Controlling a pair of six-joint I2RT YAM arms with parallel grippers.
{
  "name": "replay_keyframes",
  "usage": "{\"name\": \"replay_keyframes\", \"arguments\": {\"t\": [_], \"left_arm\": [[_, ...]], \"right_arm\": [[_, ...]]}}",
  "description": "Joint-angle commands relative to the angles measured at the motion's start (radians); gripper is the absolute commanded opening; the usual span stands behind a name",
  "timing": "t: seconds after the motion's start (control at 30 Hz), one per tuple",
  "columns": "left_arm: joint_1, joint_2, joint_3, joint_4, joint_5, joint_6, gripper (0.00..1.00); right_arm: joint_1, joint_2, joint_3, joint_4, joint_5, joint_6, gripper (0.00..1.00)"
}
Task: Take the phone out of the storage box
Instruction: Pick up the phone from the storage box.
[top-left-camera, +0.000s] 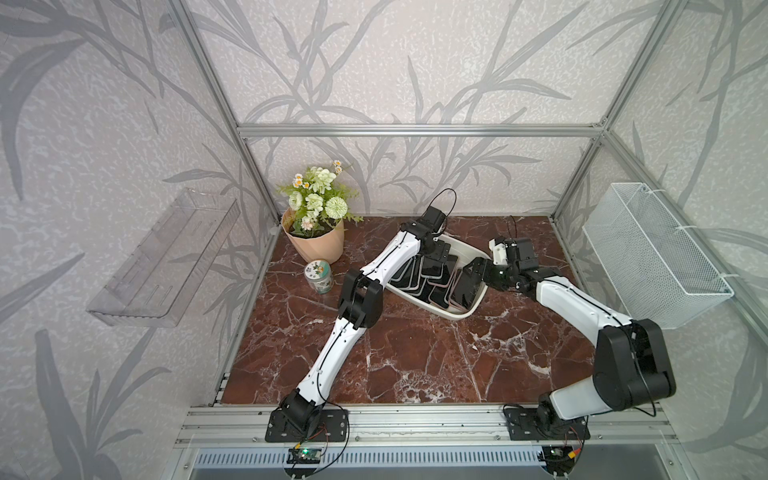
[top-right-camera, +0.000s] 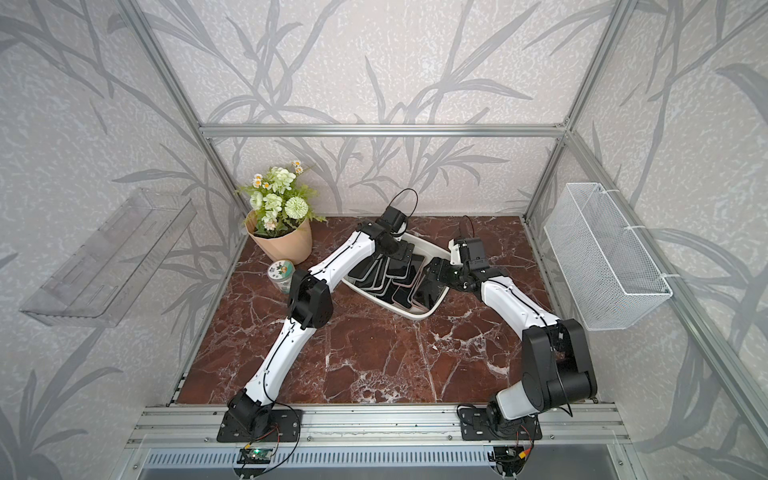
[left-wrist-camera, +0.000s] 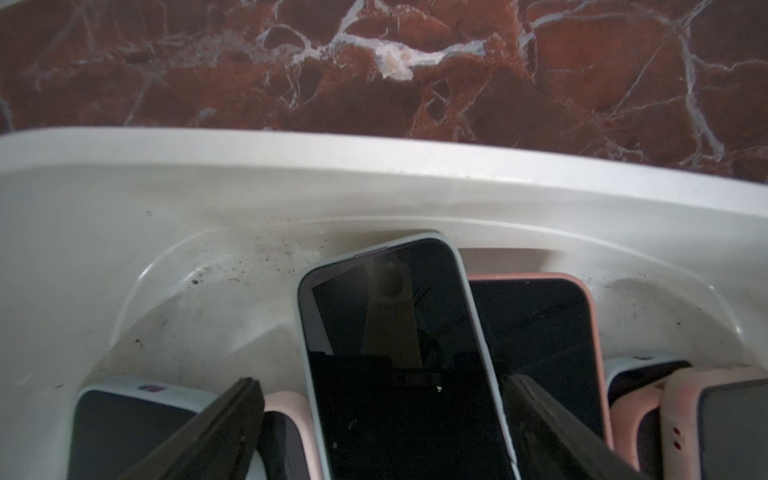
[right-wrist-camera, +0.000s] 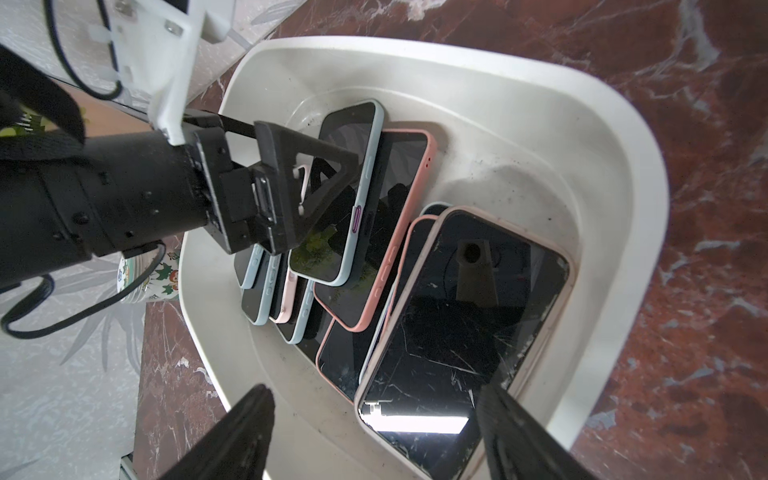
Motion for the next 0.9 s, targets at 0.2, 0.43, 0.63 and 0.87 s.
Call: {"name": "replay_keyframes", "arguments": {"t": [0.2, 0.43, 0.63, 0.87], "left_arm": [[-0.021, 0.053, 0.028, -0.007, 0.026, -0.026, 0.95], [-0.031, 0.082, 0.039, -0.009, 0.056, -0.036, 0.87], [-0.059, 0.102, 0.055, -0.044, 0.073, -0.028, 0.85], [-0.117, 0.065, 0.027, -0.098, 0.065, 0.005, 0.83]], "right_arm": [[-0.004, -0.02, -0.033, 0.06, -0.022, 0.025, 0.81], [-0.005, -0.022, -0.047, 0.069, -0.016, 0.031, 0.81], [-0.006, -0.035, -0.054, 0.071, -0.007, 0.034, 0.81], [-0.006, -0.046, -0.069, 0.08, -0.005, 0.046, 0.81]]}}
